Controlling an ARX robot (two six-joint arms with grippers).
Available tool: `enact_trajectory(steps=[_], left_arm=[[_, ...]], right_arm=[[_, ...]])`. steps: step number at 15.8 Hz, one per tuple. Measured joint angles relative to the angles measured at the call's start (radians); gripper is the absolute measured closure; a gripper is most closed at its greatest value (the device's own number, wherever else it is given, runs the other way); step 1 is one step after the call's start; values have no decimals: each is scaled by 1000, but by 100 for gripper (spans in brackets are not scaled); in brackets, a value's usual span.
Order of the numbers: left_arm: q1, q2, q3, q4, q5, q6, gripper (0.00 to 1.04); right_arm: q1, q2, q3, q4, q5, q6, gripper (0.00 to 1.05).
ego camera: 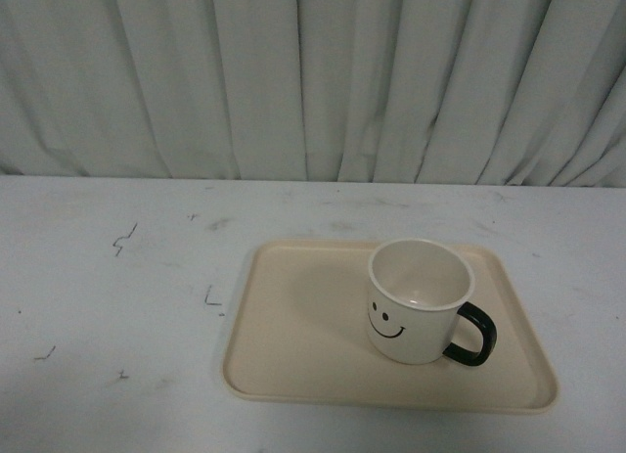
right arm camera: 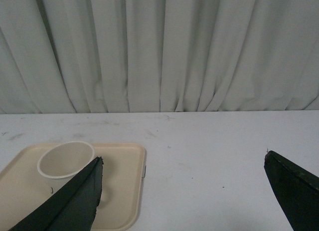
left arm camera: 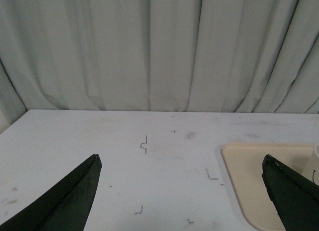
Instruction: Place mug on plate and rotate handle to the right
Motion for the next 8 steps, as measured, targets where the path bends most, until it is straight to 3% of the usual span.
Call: enact_trajectory(steps=[8], left_arm=[[0,0,0,0,0,0,7]], right_arm=[[0,0,0,0,0,0,6]])
